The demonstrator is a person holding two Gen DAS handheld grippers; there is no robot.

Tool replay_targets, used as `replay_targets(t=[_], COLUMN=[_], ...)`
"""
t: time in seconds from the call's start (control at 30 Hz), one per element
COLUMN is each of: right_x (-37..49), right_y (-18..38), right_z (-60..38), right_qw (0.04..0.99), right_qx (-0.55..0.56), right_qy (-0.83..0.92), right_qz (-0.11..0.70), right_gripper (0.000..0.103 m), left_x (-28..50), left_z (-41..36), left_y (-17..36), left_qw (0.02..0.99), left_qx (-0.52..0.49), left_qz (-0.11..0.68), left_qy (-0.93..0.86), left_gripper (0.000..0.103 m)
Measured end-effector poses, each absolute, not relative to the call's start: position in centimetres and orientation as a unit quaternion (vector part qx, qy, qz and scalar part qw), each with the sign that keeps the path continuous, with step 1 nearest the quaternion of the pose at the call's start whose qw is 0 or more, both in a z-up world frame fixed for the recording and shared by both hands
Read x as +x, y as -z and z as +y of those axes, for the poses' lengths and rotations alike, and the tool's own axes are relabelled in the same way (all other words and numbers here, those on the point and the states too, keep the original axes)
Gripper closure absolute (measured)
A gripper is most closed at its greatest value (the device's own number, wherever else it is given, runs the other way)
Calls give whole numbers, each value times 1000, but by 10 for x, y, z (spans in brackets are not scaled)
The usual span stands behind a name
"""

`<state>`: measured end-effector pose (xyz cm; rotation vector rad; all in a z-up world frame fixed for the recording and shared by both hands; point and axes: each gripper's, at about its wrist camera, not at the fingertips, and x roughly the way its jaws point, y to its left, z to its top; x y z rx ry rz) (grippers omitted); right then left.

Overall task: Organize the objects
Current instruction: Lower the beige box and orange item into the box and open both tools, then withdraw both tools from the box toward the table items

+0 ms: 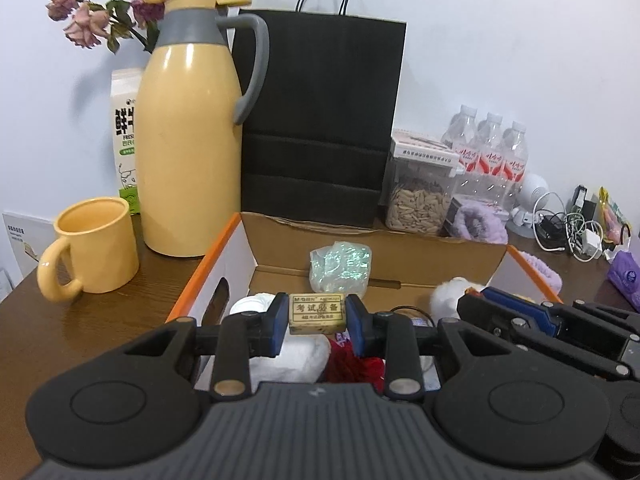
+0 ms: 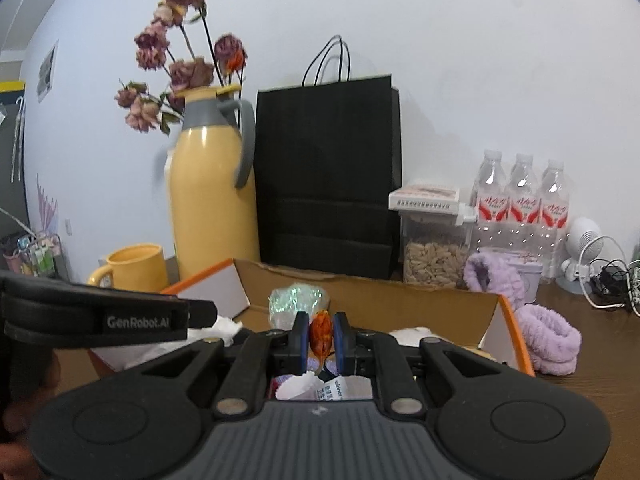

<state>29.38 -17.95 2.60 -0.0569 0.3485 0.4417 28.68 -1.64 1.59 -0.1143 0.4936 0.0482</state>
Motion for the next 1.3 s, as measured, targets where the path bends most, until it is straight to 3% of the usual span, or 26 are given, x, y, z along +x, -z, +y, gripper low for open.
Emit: replay_targets(t=[0.2, 0.27, 0.3, 0.37, 0.43, 0.47, 0.5, 0.53, 1.3], right_x=[303, 302, 302, 299, 295, 294, 292, 291, 273], right_y=[-17, -15, -14, -14, -15, -16, -16, -17, -30], right_z=[-176, -177, -177, -176, -175, -175, -175, -176, -184], right_qw=[957, 956, 955, 956, 958, 960, 961, 962, 970], right_qx=[-38, -41, -42, -45, -48, -49, -50, -49, -44], right_qy=[-216, -214, -214, -214, -211, -206, -203, -201, -180], right_qz=[192, 197, 199, 195, 187, 184, 179, 176, 156], right_gripper=[91, 89, 83, 71, 39, 28, 10, 3, 0], left_x=[298, 298, 297, 295, 292, 290, 289, 289, 267], left_z=[-13, -12, -11, -11, -10, -9, -9, -8, -16], left_y=[-9, -8, -8, -10, -12, -13, -14, -15, -28], left_qw=[965, 965, 965, 967, 970, 972, 972, 972, 977], left_qx=[-50, -50, -50, -50, -53, -58, -61, -61, -59], left_qz=[256, 257, 256, 249, 234, 226, 222, 224, 199], left_qy=[-24, -29, -30, -36, -36, -37, -38, -37, -46], left_gripper=[72, 63, 56, 20, 0, 0, 0, 0, 0])
